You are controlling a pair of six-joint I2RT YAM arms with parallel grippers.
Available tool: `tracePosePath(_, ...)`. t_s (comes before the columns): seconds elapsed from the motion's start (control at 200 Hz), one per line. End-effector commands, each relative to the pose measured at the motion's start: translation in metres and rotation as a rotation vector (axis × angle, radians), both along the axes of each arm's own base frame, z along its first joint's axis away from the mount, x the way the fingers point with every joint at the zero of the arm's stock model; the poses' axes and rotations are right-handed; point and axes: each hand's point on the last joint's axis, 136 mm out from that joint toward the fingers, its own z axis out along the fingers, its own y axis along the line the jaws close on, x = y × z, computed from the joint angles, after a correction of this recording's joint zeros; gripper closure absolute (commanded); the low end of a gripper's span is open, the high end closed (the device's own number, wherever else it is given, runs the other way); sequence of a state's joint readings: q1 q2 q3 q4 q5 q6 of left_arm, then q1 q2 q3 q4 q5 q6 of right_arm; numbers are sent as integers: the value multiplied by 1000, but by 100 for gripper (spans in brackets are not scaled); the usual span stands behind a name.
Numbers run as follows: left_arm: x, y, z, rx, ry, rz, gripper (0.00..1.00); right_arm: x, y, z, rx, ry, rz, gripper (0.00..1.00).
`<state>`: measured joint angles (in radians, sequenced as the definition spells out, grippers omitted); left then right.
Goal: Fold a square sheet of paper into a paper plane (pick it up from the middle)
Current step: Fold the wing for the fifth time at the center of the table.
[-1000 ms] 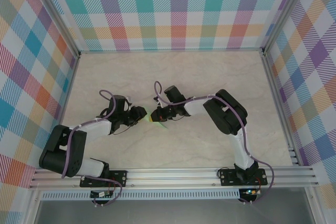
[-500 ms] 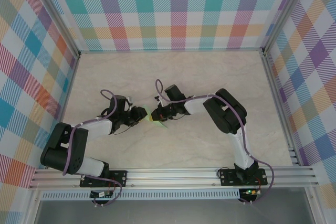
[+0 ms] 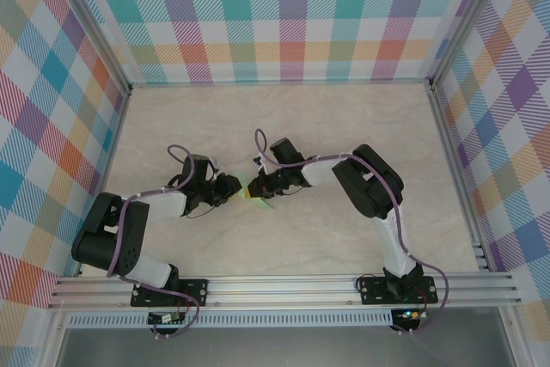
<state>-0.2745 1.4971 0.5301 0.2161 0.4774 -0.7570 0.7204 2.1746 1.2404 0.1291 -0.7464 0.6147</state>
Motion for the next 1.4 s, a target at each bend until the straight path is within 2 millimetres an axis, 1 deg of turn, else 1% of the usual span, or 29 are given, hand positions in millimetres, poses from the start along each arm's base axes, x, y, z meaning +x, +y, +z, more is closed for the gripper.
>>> tracePosePath(0.0, 6, -1, 0, 29, -15, -10, 79, -2, -10, -25, -75, 55, -18, 100)
tracePosePath(0.135, 6, 0, -4, 38, -8, -8, 80, -2, -11, -25, -76, 55, -18, 100)
tracePosePath(0.545, 13, 1, -7, 64, -1, -8, 80, -2, -11, -25, -88, 70, -18, 100)
tracePosePath(0.95, 15, 1, -18, 77, 30, -5, 82, -2, -12, -26, -99, 89, -25, 97)
tracePosePath(1.09, 13, 5, -22, 98, 56, 4, 83, 0, -11, -20, -96, 95, -30, 93)
tracePosePath(1.235, 10, 8, -28, 119, 91, 16, 84, 4, -10, -5, -76, 91, -29, 89)
tracePosePath(1.4, 8, 11, -33, 133, 125, 30, 84, 4, -10, 10, -60, 89, -16, 85)
